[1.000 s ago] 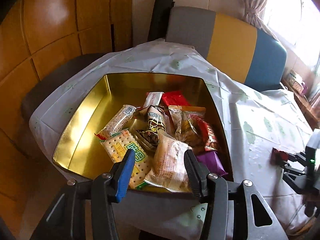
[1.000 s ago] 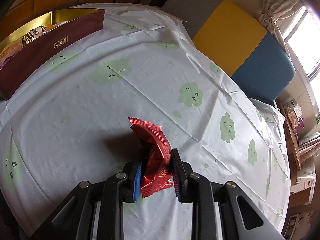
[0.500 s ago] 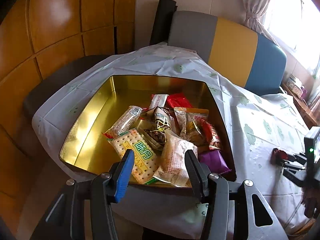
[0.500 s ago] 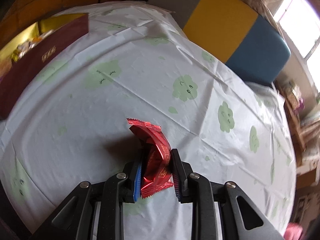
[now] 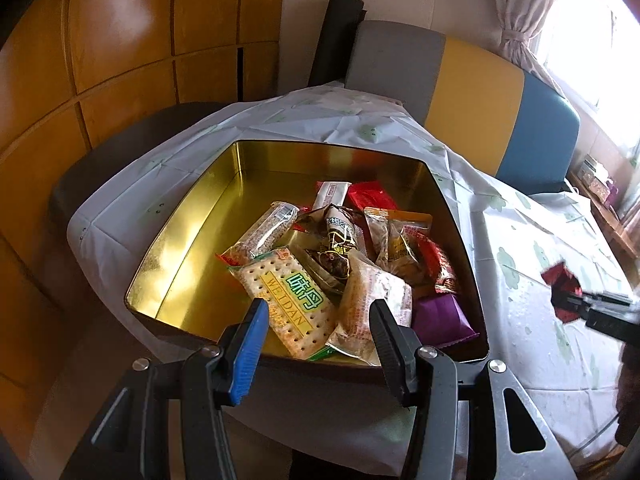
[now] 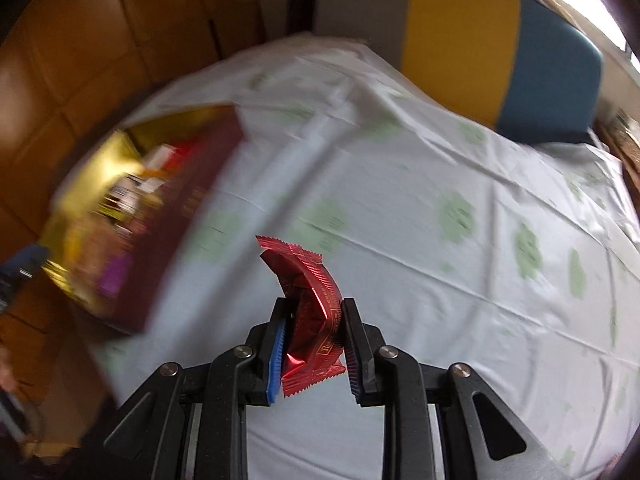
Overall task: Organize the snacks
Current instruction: 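Carry the red foil candy into the gold tin and open the right tool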
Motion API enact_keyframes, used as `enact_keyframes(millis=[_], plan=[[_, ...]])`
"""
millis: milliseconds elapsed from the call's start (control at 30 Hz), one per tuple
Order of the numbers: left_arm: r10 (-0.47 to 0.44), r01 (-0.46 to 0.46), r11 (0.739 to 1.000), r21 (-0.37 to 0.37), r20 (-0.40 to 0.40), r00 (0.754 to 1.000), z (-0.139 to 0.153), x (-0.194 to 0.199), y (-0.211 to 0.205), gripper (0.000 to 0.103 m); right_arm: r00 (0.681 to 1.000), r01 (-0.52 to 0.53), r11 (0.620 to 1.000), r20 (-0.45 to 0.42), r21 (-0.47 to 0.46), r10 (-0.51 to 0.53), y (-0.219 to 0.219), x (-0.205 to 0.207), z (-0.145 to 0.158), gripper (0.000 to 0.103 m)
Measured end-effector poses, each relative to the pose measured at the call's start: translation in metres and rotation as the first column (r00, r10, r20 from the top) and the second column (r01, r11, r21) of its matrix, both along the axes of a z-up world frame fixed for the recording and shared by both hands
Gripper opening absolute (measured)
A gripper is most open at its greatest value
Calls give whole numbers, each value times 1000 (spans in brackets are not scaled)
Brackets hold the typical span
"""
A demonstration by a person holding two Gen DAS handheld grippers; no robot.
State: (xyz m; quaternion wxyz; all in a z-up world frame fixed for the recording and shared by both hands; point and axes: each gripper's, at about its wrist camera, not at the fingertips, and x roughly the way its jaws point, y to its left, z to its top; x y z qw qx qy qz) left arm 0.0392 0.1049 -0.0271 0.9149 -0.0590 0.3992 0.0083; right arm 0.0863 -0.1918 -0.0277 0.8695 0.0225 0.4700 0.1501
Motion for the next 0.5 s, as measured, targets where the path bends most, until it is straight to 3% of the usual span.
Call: enact_keyframes(millis=[300, 400, 500], plan=[[40, -40, 999, -8, 10, 999, -1, -1, 13, 53, 981, -168, 979, 120, 119, 154, 91, 22, 62, 25], [45, -45, 999, -16, -3, 999, -5, 0, 18, 53, 976, -193, 973, 126, 126, 178, 118, 36, 67, 26], [53, -53, 998, -18, -11, 999, -7, 1, 22, 53, 974, -218, 968, 84, 121, 209, 149, 56, 52, 27]])
